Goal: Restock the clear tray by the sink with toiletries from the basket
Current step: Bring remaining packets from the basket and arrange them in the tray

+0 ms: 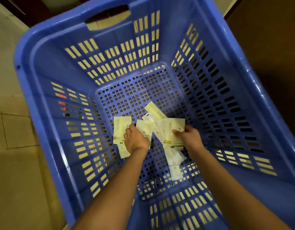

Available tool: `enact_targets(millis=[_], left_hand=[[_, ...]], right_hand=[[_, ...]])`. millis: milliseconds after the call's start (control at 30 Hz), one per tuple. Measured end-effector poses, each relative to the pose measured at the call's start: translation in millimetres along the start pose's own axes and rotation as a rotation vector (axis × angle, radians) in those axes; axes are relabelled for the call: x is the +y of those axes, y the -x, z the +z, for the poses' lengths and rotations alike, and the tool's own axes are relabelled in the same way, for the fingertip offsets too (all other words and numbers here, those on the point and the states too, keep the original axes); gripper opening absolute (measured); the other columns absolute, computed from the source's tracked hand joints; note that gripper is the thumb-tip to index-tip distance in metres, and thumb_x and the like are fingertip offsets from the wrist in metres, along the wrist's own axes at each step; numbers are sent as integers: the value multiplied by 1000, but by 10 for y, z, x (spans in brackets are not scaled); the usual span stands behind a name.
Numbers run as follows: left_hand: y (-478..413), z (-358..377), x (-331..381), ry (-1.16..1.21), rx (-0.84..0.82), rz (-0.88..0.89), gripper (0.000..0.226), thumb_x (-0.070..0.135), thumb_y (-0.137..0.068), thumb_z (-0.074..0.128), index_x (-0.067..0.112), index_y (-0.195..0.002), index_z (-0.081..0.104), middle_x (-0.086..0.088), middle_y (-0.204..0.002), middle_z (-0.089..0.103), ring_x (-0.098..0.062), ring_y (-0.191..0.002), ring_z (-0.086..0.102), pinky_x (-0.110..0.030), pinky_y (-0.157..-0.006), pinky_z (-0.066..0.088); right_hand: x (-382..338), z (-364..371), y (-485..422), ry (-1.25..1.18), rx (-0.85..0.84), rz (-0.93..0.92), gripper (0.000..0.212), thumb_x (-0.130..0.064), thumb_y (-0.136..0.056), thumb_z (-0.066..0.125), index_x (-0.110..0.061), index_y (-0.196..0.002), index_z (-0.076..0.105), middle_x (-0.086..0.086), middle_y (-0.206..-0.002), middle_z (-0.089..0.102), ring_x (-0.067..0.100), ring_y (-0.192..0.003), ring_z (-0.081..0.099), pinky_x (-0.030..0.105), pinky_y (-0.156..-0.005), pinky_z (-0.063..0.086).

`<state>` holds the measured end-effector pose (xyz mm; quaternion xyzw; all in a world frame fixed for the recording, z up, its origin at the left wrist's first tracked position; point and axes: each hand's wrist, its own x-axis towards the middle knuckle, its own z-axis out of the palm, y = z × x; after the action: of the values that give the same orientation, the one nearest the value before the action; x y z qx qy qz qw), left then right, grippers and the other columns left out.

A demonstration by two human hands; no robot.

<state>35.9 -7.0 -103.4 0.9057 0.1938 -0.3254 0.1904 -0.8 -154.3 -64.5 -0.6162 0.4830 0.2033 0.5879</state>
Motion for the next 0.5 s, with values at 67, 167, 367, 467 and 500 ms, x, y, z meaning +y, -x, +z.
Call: enact_targets(millis=[67, 167, 367, 467, 500], left_hand=[[13, 14, -16, 77, -27, -38, 60, 17, -84, 68, 7, -132, 34, -13, -133, 48, -34, -121, 46, -43, -94, 45], [83, -27, -11, 164, -104, -85, 56, 17, -90, 61, 6, -137, 33, -15, -128, 55, -37, -112, 55, -43, -83, 50], [548, -310, 189, 480, -272, -98, 45, 12, -95, 52, 5, -138, 40, -8, -137, 49, -26, -116, 52, -30, -90, 46], [919, -582, 304, 576, -425, 16, 35, 13, -95, 54, 8, -128, 50, 1, -128, 57, -14, -105, 54, -23, -83, 42], [1041, -682, 328, 604, -448, 42, 33, 14, -94, 55, 9, -126, 51, -1, -128, 58, -15, -107, 55, -24, -85, 41]], right_hand=[[1, 9, -6, -12, 14, 10, 26, -8, -94, 52, -1, -119, 56, 10, -99, 58, 20, -83, 55, 31, -72, 44], [7, 0, -15, 28, 29, 21, 21, -8, -98, 41, 2, -107, 57, 12, -87, 54, 17, -68, 47, 27, -57, 38], [-72, -102, 201, -25, 17, 119, 31, 3, -96, 31, 7, -108, 59, 30, -101, 61, 33, -81, 56, 36, -67, 46], [-232, -172, 541, -118, -34, 140, 38, -5, -98, 31, -8, -71, 58, 8, -53, 52, 18, -43, 45, 25, -47, 39], [-277, -198, 666, -140, -58, 119, 40, -12, -100, 33, -11, -67, 55, 6, -50, 50, 16, -41, 43, 24, -46, 38]])
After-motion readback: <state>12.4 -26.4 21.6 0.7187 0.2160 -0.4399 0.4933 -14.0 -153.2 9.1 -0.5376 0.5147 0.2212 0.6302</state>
